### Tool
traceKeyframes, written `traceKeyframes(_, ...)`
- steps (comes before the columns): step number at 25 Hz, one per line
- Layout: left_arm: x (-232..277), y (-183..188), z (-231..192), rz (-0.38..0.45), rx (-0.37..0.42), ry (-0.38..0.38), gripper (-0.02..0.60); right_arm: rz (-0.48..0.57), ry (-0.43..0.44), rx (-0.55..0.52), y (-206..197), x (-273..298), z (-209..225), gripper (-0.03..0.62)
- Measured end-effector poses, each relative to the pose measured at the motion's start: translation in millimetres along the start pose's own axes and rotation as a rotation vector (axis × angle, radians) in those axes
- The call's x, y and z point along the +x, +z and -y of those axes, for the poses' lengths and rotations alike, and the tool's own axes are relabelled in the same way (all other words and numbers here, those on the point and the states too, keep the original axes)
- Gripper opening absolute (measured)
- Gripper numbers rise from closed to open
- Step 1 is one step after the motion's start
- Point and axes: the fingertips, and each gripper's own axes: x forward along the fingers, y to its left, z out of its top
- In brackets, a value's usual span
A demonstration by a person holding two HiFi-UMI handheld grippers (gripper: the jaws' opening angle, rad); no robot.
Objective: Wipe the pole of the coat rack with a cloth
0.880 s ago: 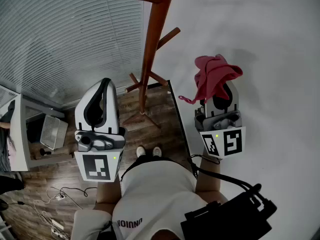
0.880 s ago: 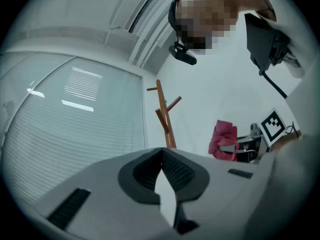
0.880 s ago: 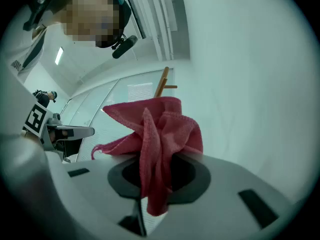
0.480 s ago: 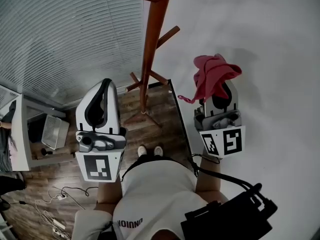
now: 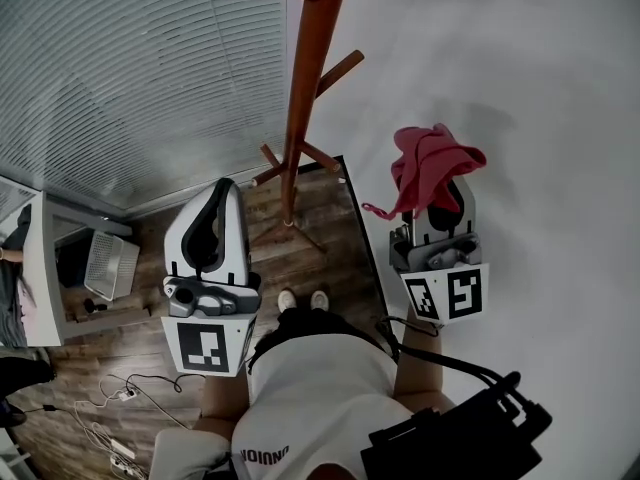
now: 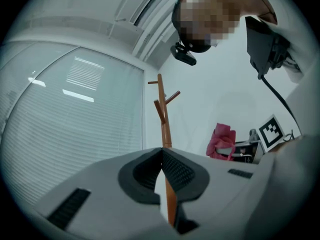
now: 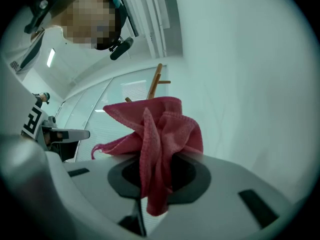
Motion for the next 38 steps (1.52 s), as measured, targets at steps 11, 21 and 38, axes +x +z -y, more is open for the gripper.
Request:
traceKeyframes(11,-14,-52,36,-0.138,-0.052,-0.071,0.014,-0.13,-0.019,0.132,-75,-33,-5,0.086)
traceKeyframes(21,-36,-117,73,-0.277,-0.142,-0.146,0.014,-0.258,0.058,0.128,-139,-34,-45,0.086)
traceKeyframes(38,-48,-181,69,-0.337,-0.261,-0.131,0.014,-0.278,0.198,0.035,-184,21,-78,0.086)
